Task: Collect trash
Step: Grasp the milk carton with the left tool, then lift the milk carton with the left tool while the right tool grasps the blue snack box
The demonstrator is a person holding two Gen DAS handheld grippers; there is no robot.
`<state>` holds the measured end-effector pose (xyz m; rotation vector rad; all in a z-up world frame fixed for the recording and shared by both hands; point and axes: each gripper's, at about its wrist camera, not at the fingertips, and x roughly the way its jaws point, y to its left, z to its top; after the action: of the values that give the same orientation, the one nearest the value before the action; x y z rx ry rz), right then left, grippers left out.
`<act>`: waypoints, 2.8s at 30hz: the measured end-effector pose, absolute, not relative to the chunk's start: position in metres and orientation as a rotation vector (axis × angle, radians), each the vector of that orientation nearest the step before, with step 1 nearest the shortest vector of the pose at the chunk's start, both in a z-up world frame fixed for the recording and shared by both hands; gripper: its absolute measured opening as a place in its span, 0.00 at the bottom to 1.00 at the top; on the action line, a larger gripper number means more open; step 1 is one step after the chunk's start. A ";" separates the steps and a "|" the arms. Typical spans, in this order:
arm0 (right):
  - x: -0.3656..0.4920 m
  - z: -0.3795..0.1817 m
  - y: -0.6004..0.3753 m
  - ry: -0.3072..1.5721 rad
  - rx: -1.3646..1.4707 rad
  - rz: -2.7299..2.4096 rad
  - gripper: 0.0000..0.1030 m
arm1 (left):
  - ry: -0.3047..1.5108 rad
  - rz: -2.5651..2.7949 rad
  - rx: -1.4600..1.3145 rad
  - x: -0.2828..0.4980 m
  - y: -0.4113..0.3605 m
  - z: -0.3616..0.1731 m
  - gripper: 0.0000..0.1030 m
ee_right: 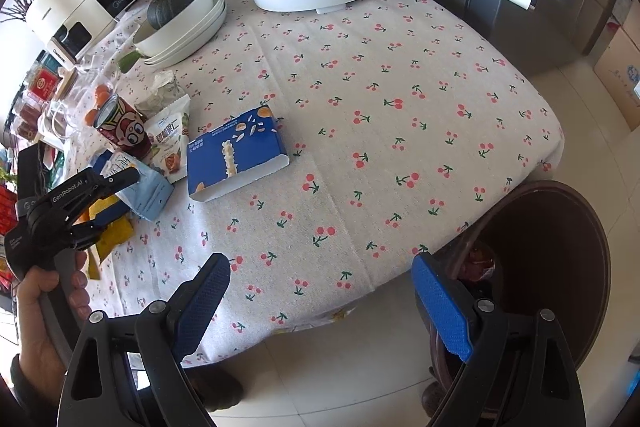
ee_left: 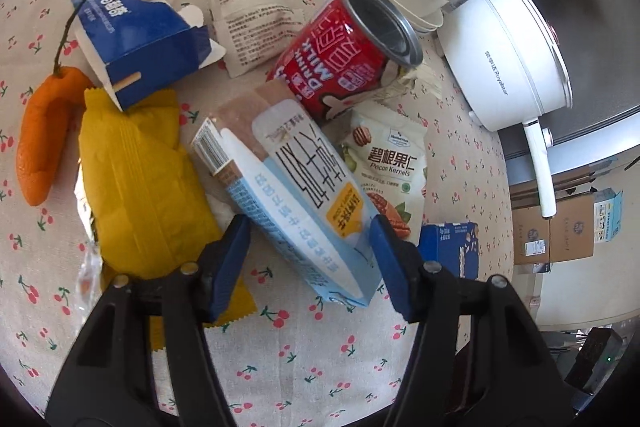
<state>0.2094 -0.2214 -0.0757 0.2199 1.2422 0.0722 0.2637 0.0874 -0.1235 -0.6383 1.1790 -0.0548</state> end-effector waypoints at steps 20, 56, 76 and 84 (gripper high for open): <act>0.203 -0.077 -0.227 1.254 0.207 0.078 0.91 | 1.206 0.077 -0.390 0.278 0.051 -0.116 0.76; 0.291 -0.120 -0.124 1.139 -0.056 0.234 1.00 | 1.122 -0.204 -0.191 0.213 0.081 -0.065 0.53; 0.283 -0.116 -0.122 1.122 -0.076 0.233 0.94 | 1.118 -0.217 -0.189 0.201 0.077 -0.065 0.53; 0.252 -0.088 -0.153 1.089 -0.023 0.205 0.93 | 1.110 -0.250 -0.179 0.194 0.059 -0.062 0.53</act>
<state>0.2515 -0.1527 -0.0881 -0.0228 1.0889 0.2047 0.1940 0.0594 -0.0618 -0.1794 1.1104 -0.2505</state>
